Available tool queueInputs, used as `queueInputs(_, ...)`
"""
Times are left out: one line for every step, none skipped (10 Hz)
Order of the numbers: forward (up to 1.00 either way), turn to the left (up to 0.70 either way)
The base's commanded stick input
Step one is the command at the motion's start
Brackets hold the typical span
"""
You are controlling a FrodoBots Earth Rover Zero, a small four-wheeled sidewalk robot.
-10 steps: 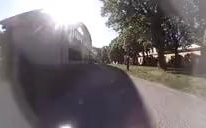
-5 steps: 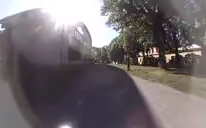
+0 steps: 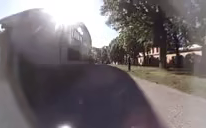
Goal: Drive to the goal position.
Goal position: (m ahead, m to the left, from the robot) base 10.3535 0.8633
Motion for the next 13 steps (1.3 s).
queueInputs(0.45, 0.0)
queueInputs(0.45, 0.0)
queueInputs(0.45, 0.0)
queueInputs(0.45, 0.0)
queueInputs(0.45, 0.0)
queueInputs(0.45, 0.0)
queueInputs(0.45, 0.0)
queueInputs(0.45, 0.0)
queueInputs(0.45, 0.0)
queueInputs(0.45, 0.0)
queueInputs(0.45, 0.0)
queueInputs(0.45, 0.0)
queueInputs(0.45, 0.0)
